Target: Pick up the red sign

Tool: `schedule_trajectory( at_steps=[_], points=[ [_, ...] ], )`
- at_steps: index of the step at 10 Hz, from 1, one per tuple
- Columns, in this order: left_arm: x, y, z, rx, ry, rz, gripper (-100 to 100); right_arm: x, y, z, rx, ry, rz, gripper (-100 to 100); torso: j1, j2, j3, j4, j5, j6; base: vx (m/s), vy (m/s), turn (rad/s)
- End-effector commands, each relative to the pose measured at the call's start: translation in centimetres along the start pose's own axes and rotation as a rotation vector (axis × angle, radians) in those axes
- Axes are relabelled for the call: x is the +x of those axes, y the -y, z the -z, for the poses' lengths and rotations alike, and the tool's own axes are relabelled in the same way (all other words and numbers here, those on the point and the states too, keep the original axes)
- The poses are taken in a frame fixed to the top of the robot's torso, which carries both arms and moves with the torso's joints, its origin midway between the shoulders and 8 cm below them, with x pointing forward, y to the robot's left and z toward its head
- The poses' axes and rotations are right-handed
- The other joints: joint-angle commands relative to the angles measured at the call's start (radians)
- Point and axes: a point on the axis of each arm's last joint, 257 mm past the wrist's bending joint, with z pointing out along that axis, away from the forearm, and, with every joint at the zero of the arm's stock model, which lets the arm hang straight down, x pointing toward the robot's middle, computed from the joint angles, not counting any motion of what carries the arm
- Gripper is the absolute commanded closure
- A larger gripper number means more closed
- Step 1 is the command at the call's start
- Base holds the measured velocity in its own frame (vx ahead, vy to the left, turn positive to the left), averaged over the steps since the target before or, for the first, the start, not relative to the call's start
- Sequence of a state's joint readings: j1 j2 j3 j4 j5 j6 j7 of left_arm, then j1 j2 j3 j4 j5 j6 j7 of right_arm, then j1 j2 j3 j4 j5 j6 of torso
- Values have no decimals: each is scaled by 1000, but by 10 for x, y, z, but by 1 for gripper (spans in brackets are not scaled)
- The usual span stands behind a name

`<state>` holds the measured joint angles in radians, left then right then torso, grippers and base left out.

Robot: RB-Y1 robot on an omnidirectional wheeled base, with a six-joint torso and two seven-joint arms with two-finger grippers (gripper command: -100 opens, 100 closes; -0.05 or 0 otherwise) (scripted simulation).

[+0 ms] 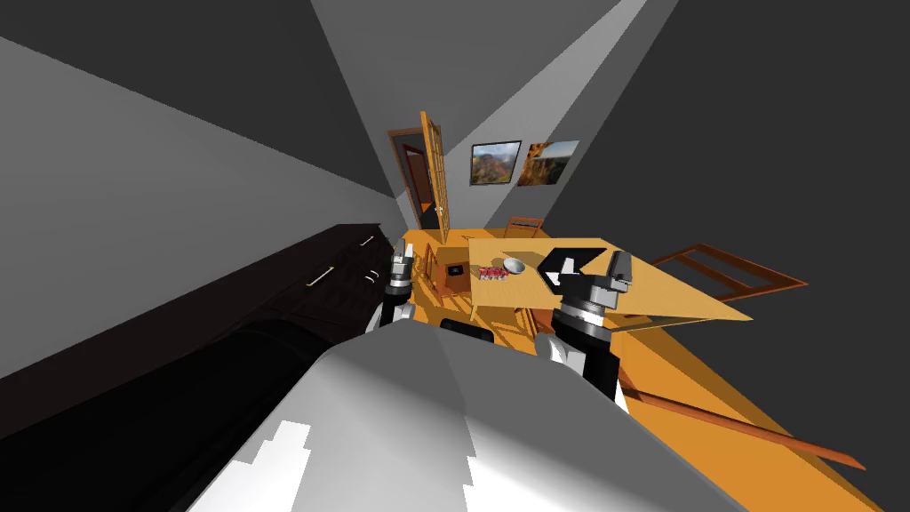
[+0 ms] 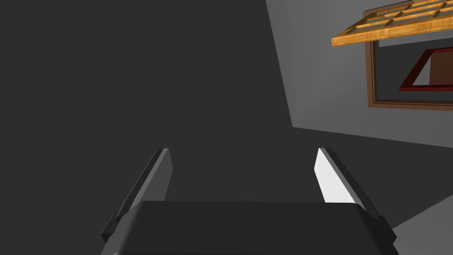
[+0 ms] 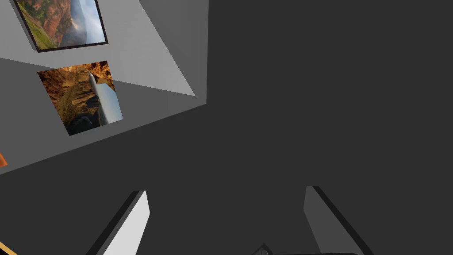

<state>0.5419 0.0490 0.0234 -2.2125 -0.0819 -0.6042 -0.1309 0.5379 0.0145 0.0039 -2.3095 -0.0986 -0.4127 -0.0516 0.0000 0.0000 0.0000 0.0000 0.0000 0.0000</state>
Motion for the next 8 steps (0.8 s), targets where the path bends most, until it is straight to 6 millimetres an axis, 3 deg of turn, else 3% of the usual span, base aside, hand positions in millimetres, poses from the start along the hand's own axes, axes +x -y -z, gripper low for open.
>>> schedule_trajectory(
  at_steps=[1, 4, 8],
  points=[
    [0, 0, 0, 0, 0, 0, 0, 9, 3, -2, -1, -35, 14, -100, 0, 0, 0, 0, 0, 0, -21, 30, 69],
    [0, 0, 0, 0, 0, 0, 0, 39, 13, -9, -11, -132, 53, -100, 6, 4, 2, 1, 1, 0, -70, 88, 109],
    [0, 0, 0, 0, 0, 0, 0, 102, 35, -15, -46, -299, 127, -100, 12, 5, 3, 1, 3, -1, -64, 154, 174]
  ],
)
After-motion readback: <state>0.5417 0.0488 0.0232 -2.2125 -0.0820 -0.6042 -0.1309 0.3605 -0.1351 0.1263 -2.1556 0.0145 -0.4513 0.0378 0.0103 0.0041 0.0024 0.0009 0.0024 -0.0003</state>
